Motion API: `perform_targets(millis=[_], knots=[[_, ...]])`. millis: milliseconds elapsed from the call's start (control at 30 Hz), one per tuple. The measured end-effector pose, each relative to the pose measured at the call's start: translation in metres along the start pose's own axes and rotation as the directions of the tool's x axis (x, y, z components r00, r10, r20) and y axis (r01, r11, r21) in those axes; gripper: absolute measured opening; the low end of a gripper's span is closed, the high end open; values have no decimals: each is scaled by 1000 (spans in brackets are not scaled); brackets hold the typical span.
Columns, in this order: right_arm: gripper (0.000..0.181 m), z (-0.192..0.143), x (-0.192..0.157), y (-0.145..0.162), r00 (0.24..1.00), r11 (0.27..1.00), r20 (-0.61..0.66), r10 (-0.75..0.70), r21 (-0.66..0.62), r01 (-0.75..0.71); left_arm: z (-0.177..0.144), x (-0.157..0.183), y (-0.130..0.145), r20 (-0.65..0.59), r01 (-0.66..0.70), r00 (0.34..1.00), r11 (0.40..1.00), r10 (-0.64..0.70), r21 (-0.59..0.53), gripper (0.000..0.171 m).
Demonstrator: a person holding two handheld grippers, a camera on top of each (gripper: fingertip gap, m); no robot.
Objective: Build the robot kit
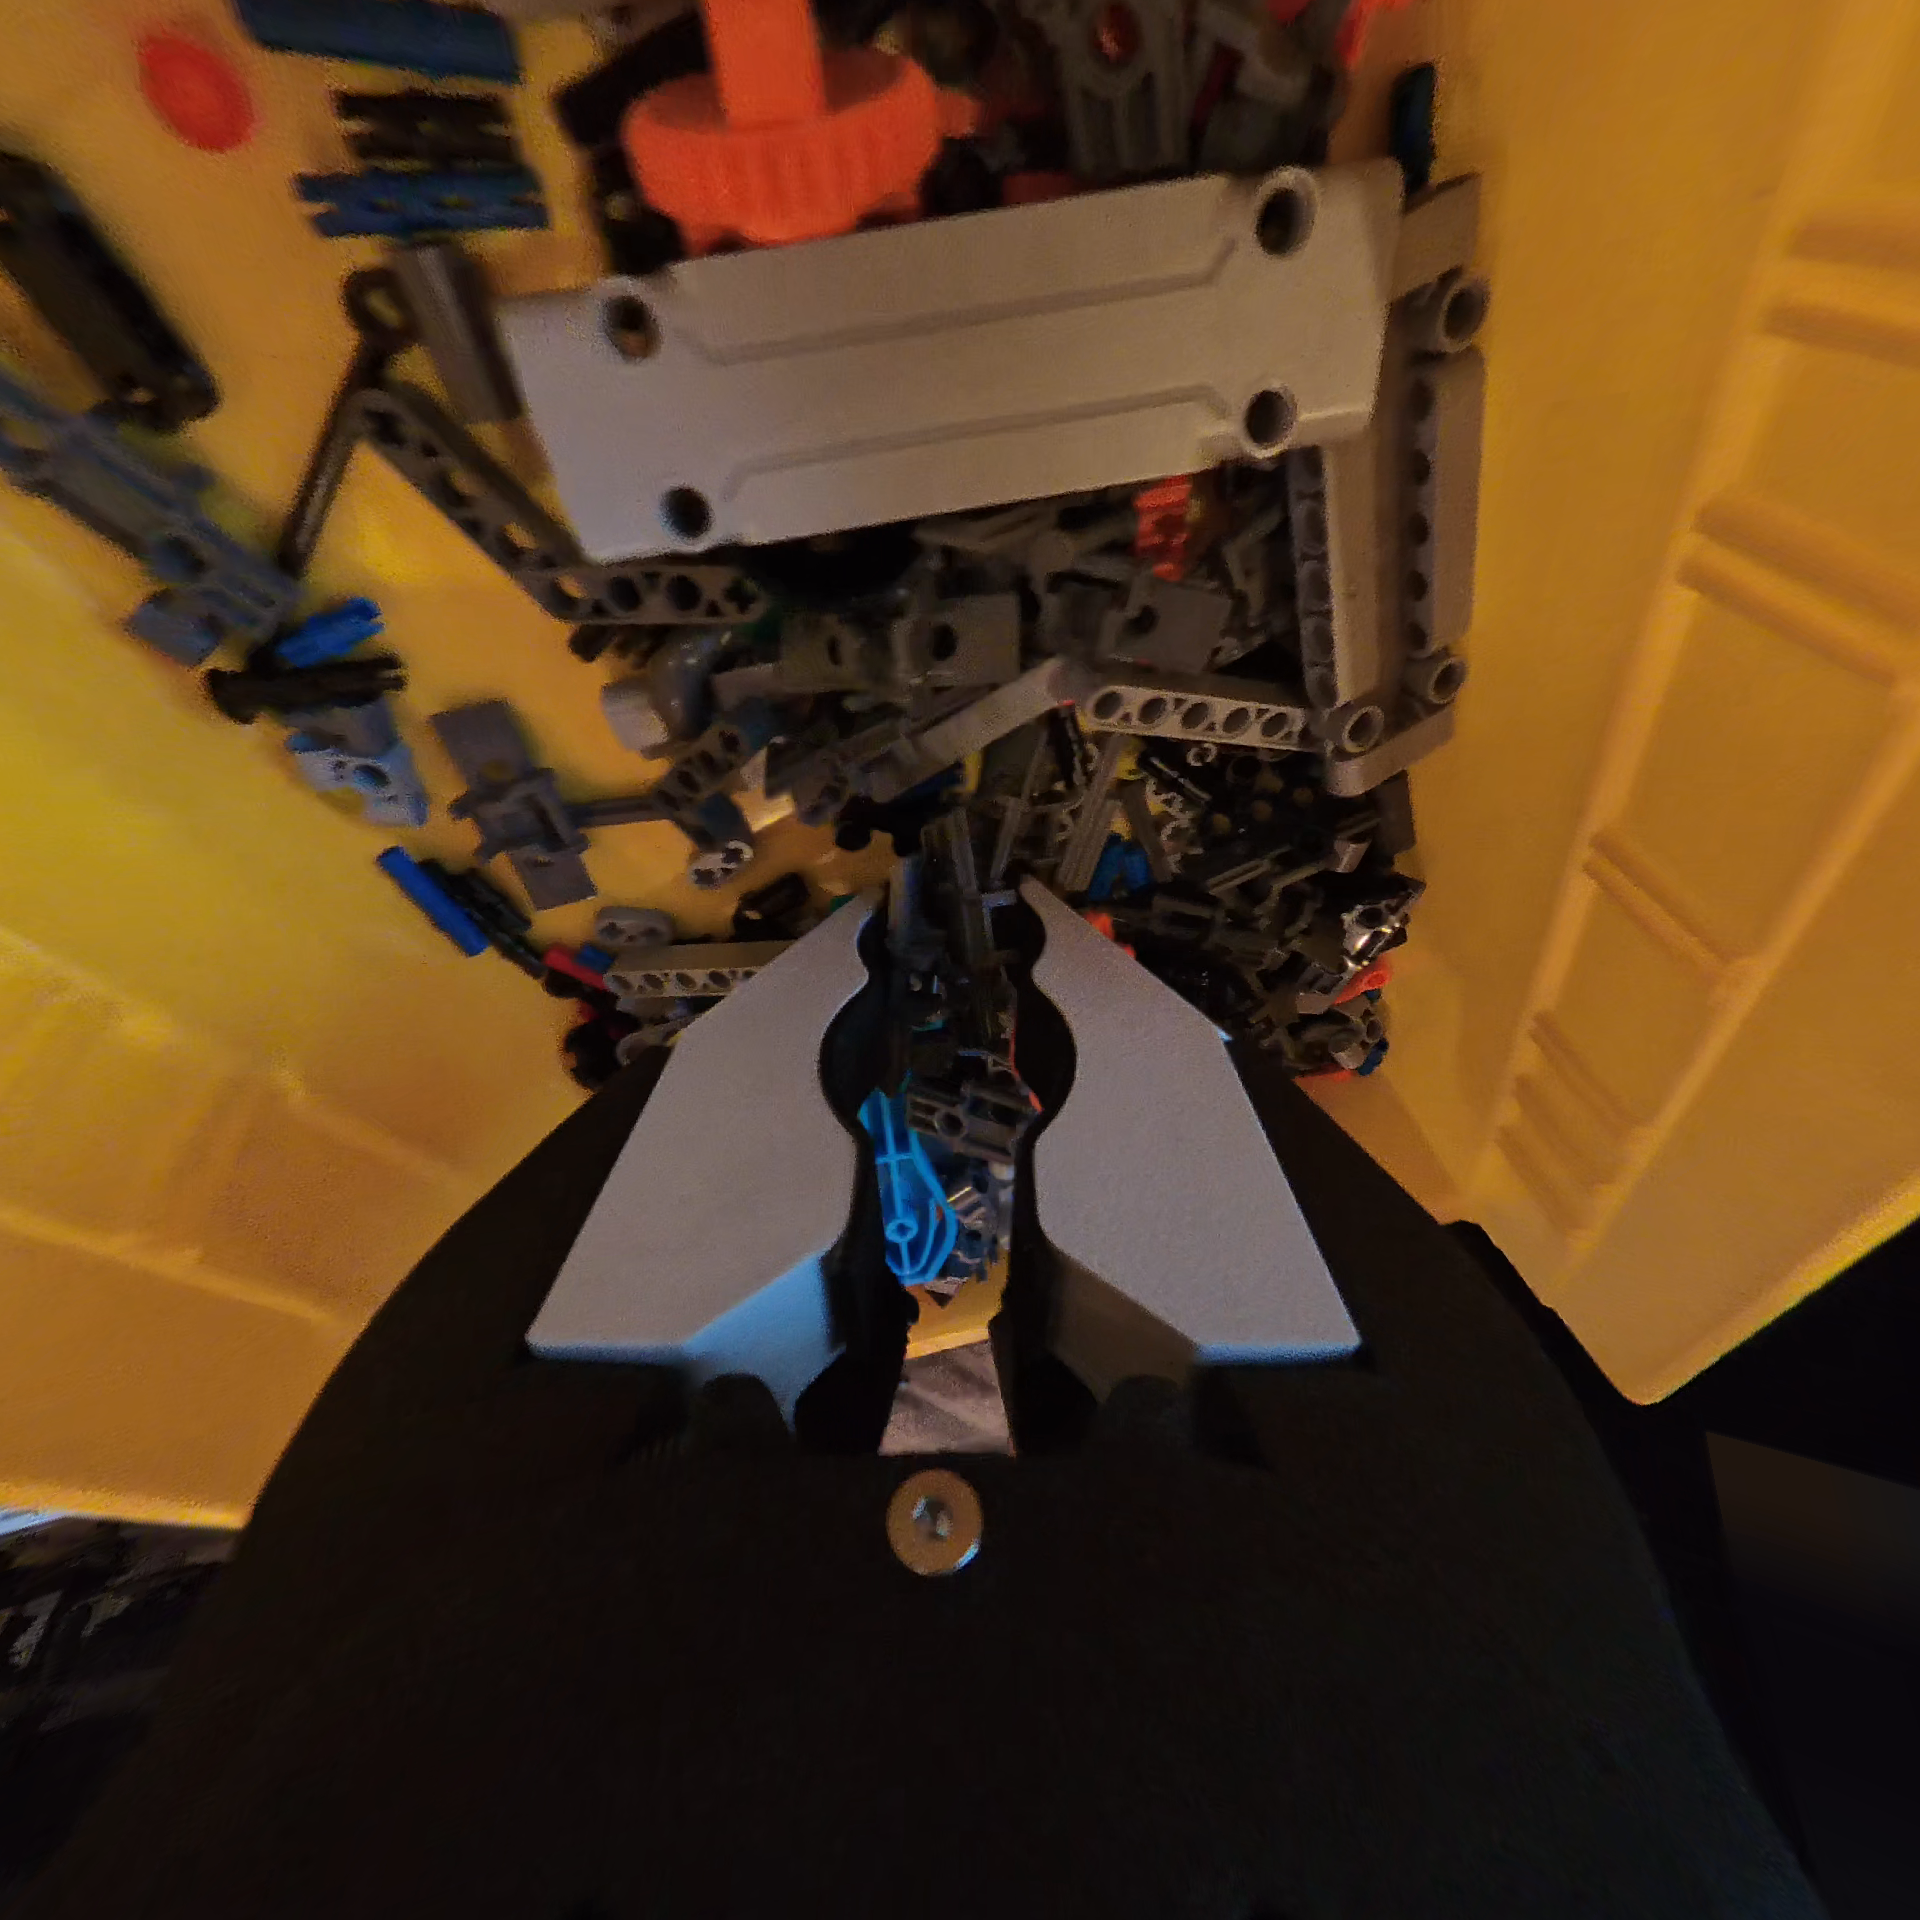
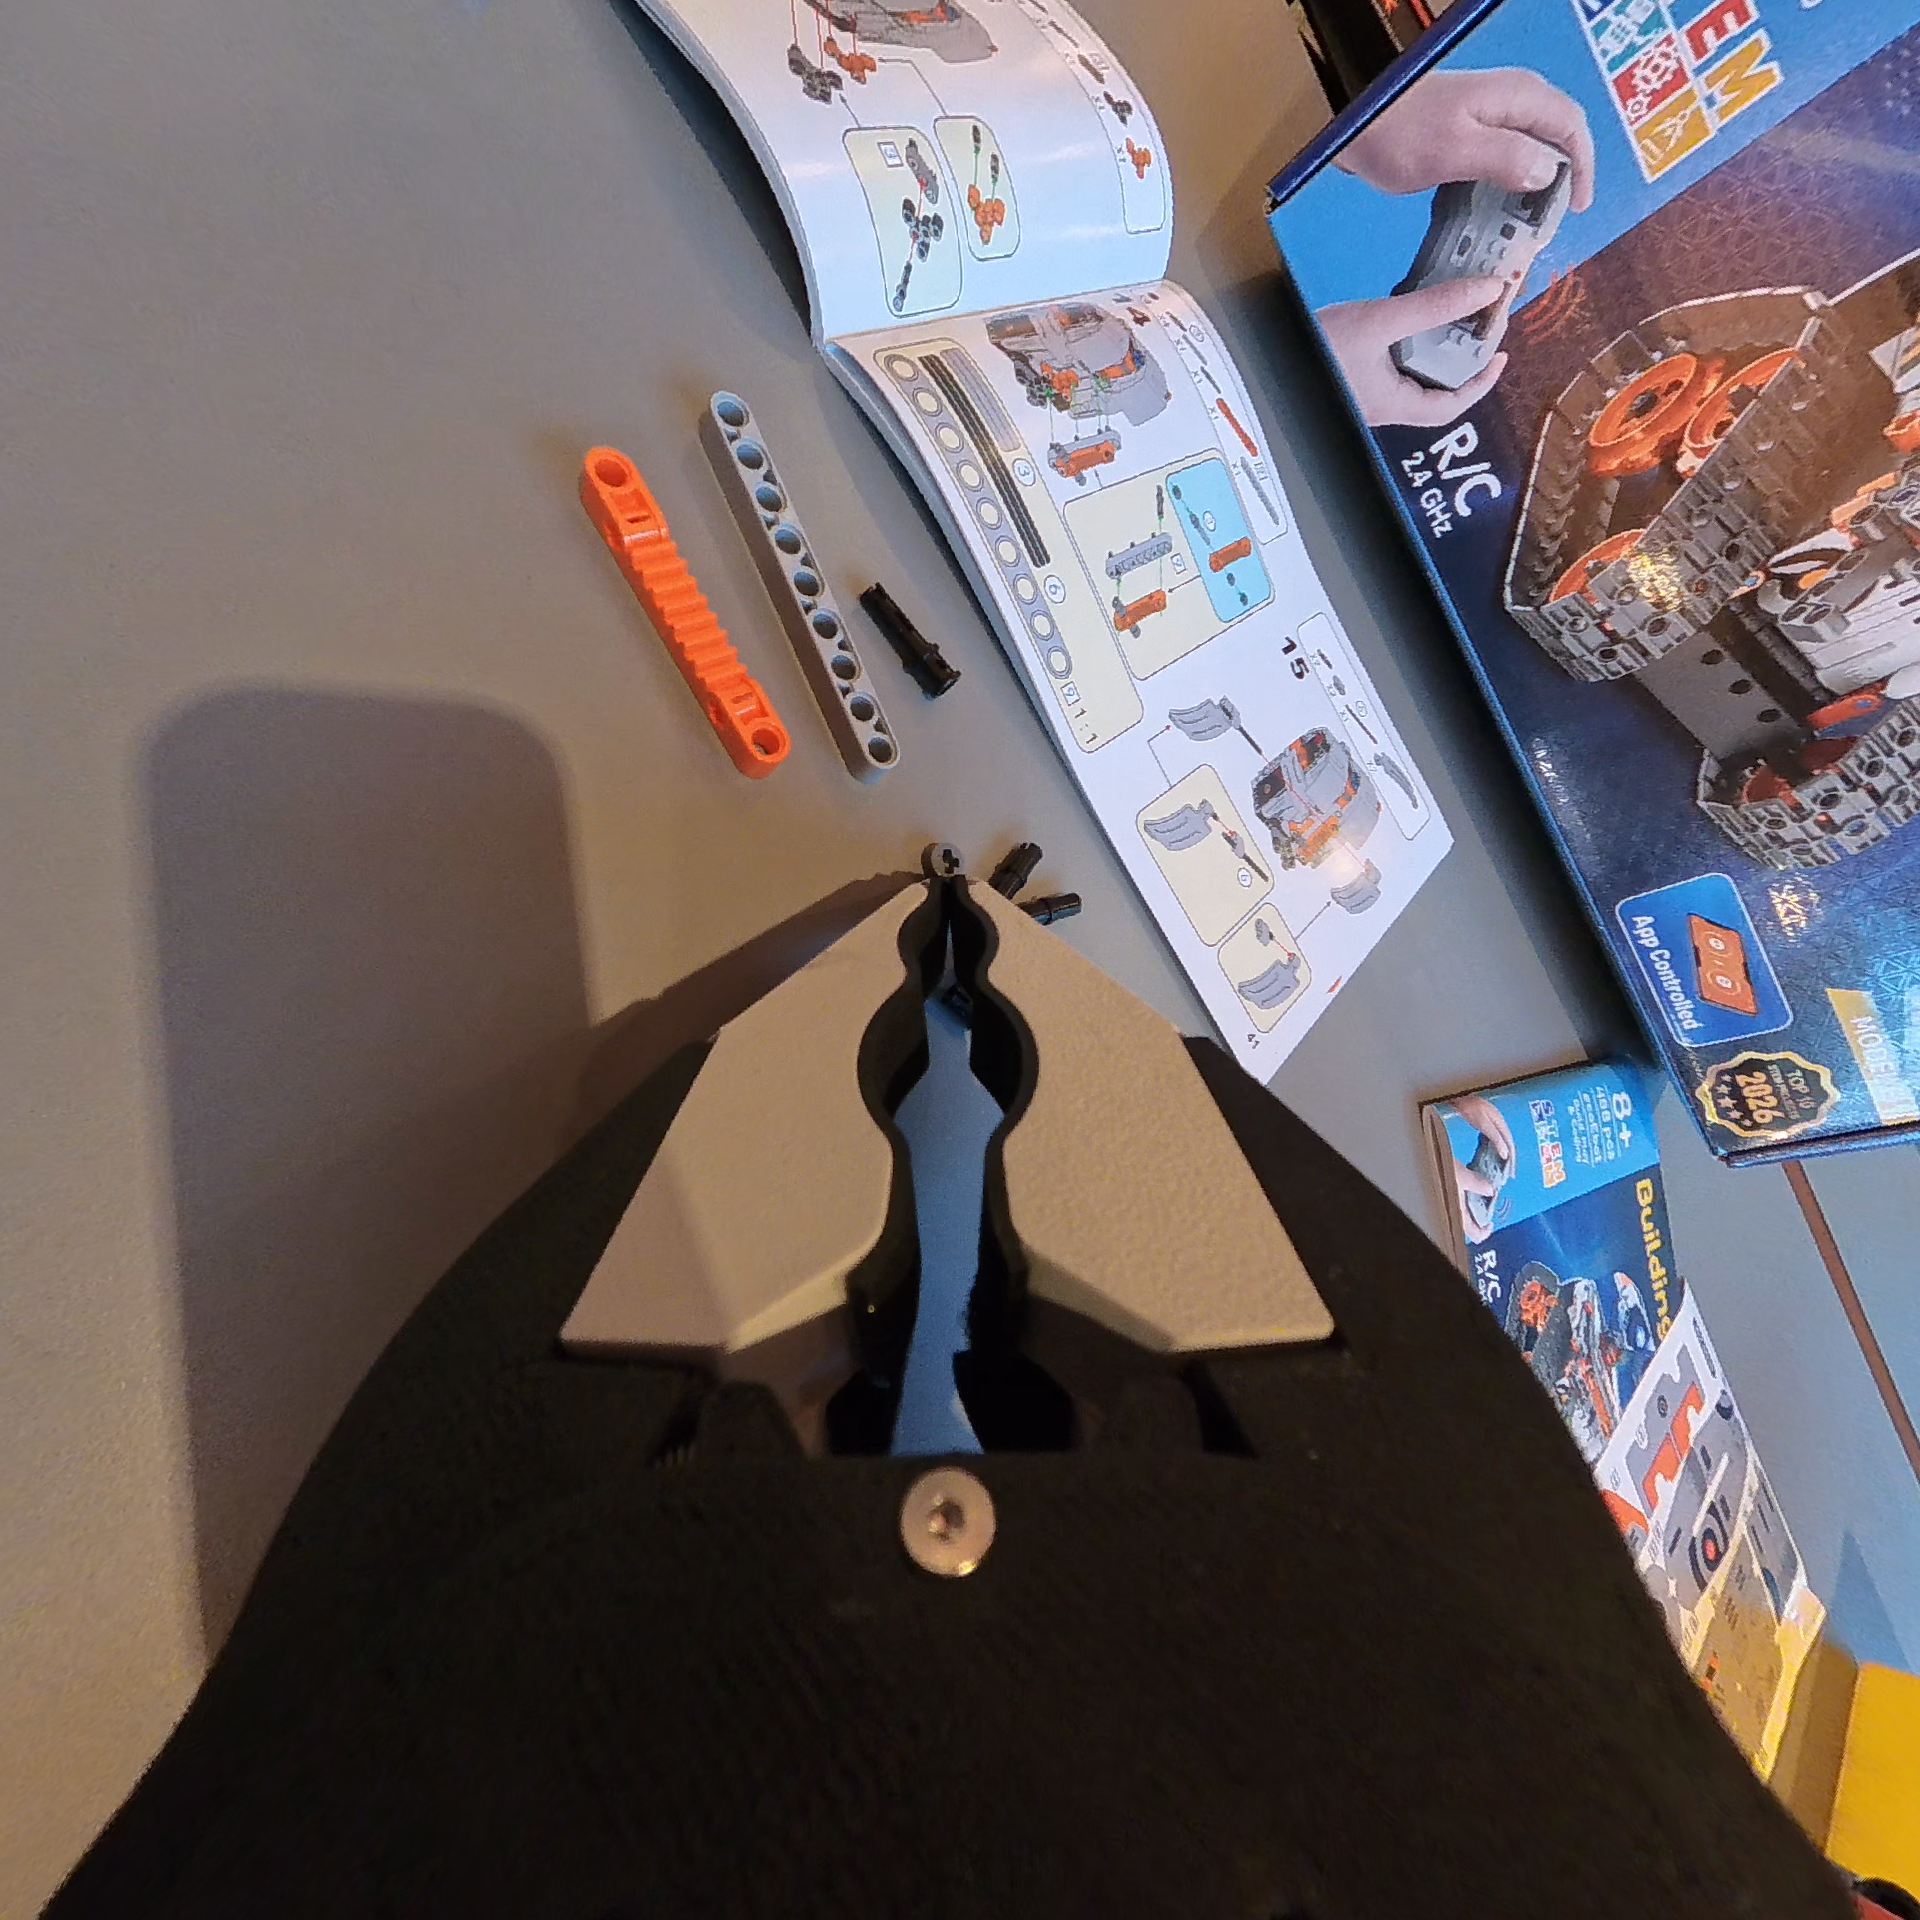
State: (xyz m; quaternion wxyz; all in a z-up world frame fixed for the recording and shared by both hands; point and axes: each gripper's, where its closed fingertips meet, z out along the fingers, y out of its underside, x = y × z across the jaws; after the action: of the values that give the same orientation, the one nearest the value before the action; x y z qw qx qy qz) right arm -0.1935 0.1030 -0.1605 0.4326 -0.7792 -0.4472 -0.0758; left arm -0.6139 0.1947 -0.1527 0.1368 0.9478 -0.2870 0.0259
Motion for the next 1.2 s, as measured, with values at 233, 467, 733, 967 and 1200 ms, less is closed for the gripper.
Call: perform_targets(millis=[233, 467, 733, 967, 1200], knots=[[0, 0, 0, 0, 1000, 1000, 0, 2, 1, -2, -9, -20, -6, -29, 62, 998, 995, -60, 79, 14], [0, 1, 0, -1, 1000, 1000, 1, 9, 6, -9, -22, -43, -17, -2, 139, 990, 973, -141, 184, 12], [0, 1, 0, -1, 1000, 1000, 1, 10, 6, -10, -25, -49, -17, -40, 226, 974, 951, -222, 212, 56], [0, 1, 0, -1, 1000, 1000, -1, 5, 4, -5, -11, 1, 12, -52, 115, 992, 992, -112, 44, 79], [0, 1, 0, 0, 1000, 1000, -2, 1, 3, -1, 17, 6, 28, -3, 93, 995, 984, -95, -154, 89]])
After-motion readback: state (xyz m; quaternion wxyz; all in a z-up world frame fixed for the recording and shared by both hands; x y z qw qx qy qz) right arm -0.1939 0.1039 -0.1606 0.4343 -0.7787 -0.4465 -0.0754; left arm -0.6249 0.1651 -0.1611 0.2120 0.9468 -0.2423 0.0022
